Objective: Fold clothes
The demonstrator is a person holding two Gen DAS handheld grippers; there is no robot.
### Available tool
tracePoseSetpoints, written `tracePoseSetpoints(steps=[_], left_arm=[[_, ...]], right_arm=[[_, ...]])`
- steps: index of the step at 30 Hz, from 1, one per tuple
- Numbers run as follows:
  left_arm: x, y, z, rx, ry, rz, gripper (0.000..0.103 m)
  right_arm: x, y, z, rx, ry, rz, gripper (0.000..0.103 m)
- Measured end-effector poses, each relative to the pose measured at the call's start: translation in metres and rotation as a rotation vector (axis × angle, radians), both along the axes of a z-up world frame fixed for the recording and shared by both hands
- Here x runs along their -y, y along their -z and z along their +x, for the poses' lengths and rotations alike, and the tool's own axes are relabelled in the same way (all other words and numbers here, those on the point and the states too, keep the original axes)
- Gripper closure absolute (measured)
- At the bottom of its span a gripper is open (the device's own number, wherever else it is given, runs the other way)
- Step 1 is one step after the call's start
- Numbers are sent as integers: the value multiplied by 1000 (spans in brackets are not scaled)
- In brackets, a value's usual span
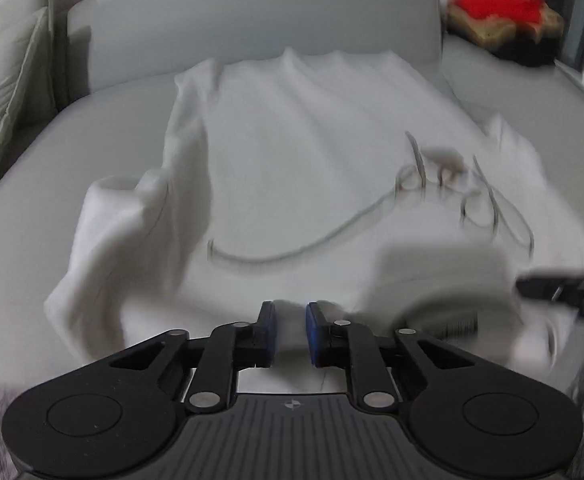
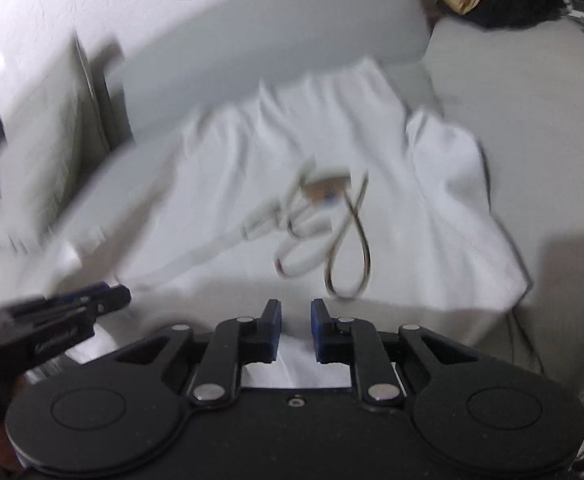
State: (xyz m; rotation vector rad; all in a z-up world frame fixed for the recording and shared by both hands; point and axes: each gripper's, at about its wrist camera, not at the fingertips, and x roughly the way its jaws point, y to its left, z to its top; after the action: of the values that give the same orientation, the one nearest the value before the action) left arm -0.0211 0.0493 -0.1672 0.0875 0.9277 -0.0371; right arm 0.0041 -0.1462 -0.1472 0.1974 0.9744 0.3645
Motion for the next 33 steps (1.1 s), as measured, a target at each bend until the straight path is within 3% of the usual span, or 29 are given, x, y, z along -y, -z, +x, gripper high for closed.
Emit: tracePoseSetpoints(steps=[2, 4, 5, 6, 11, 12, 13, 14, 15, 17, 20, 22, 23, 24, 26, 30, 33], left_arm=[[-1, -6, -20, -96, 65, 73, 87], [-16, -2, -37, -197, 61, 48, 87], [-24, -2, -44, -198, 40, 19, 88], [-30, -5, -48, -171, 22, -3, 88], [-20, -41, -42, 114, 25, -79, 85], [-12, -43, -33, 148, 37, -74, 82], [-5, -38, -23, 155, 37, -59, 77], [1, -33, -13, 161, 36, -43, 79], [8, -24, -4, 126, 41, -25, 81], [19, -4, -1, -24, 79, 38, 81], [23, -16, -32, -12, 188, 161, 85], [10, -27, -41, 5, 196, 67, 82], [5, -32, -40, 37, 172, 21, 77], [-1, -36, -38, 69, 148, -25, 76], [-1, -40, -22, 118, 85, -73, 78], [19, -33, 8, 109, 70, -204, 78], [48, -23, 26, 87, 112, -265, 79]], right_arm=[[3, -5, -17, -17, -44, -32, 87], [16, -9, -32, -81, -68, -36, 87], [25, -8, -35, -119, -56, -18, 86], [34, -8, -38, -143, -41, 1, 86], [55, -23, -34, 27, 55, 77, 81], [49, -20, -29, 27, 45, 77, 82], [43, -17, -24, 27, 36, 77, 82], [37, -15, -19, 28, 27, 77, 82], [31, -11, -15, 26, 15, 75, 82], [20, 2, -15, 15, -32, 40, 82], [25, -3, -24, -21, -95, 16, 83], [54, -11, -23, -47, -39, 111, 81], [70, -15, -20, -47, 2, 167, 73], [86, -17, -17, -40, 52, 221, 57], [123, -16, -8, -3, 223, 314, 47], [171, 11, 4, -114, 428, 541, 47], [177, 30, 7, -186, 468, 608, 47]])
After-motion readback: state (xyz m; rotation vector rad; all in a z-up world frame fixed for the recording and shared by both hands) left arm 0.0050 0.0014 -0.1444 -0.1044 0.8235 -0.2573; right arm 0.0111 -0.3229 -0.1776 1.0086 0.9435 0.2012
